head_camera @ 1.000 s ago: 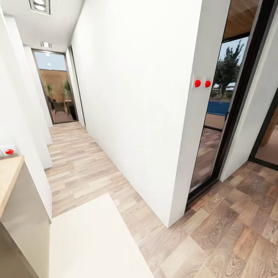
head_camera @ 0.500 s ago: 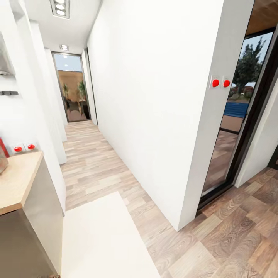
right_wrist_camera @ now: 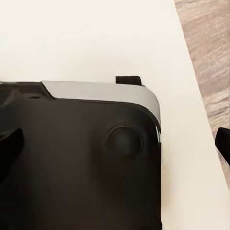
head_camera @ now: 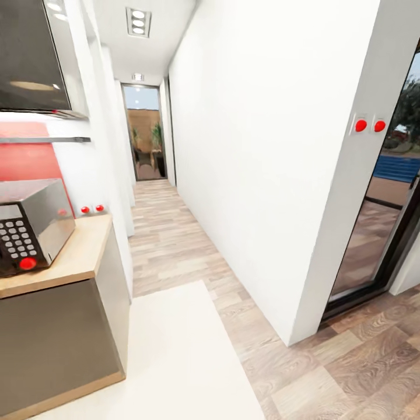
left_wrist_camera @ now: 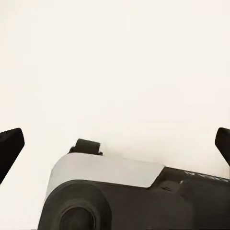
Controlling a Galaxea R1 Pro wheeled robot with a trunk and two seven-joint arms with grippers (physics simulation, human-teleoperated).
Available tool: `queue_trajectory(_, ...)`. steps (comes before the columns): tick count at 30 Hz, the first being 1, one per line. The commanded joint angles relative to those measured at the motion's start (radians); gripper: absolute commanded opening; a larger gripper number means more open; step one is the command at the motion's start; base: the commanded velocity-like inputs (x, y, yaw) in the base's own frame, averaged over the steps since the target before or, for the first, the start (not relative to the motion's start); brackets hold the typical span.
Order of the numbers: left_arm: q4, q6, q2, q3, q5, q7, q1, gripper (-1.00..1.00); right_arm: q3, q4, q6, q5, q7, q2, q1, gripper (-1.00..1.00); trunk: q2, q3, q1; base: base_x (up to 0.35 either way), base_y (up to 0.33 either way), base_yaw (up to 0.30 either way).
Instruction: Set up a coffee station on the kitchen countertop: keep the coffee maker on the countertop, move the bottle of coffee from the kitchen shelf to the counter next to the coffee maker, place a paper coffee filter on top of the coffee maker, put the saucer next to the coffee maker with the coffee cup on the saucer, and place the electric kettle next to the coffee maker.
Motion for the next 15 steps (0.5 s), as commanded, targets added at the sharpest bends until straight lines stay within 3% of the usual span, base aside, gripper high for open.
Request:
queue_trajectory(1,-0.015,-0.001,0.006,0.003,0.001,0.001,0.000,1.00,-0.001,-0.006,-0.003,0.000,0.001,0.000,0.000,1.00,0.000,-0.001,-0.001,-0.337,0.000,0.299)
queue_trajectory(5,-0.127,0.000,0.080,0.002,-0.001,0.003,0.000,1.00,-0.001,-0.045,-0.003,0.003,0.001,0.001,0.000,1.00,0.000,-0.004,-0.001,-0.278,0.000,0.291)
queue_trajectory(9,-0.231,-0.003,0.153,0.002,-0.003,0.002,0.000,1.00,0.000,-0.088,-0.002,0.003,0.000,0.003,0.000,1.00,0.000,-0.007,-0.001,-0.118,0.000,0.268)
queue_trajectory(15,-0.372,-0.054,0.166,0.002,-0.002,0.000,0.000,1.00,0.001,-0.096,-0.003,0.007,0.000,0.002,0.000,1.00,0.000,-0.014,-0.001,-0.012,0.000,0.235)
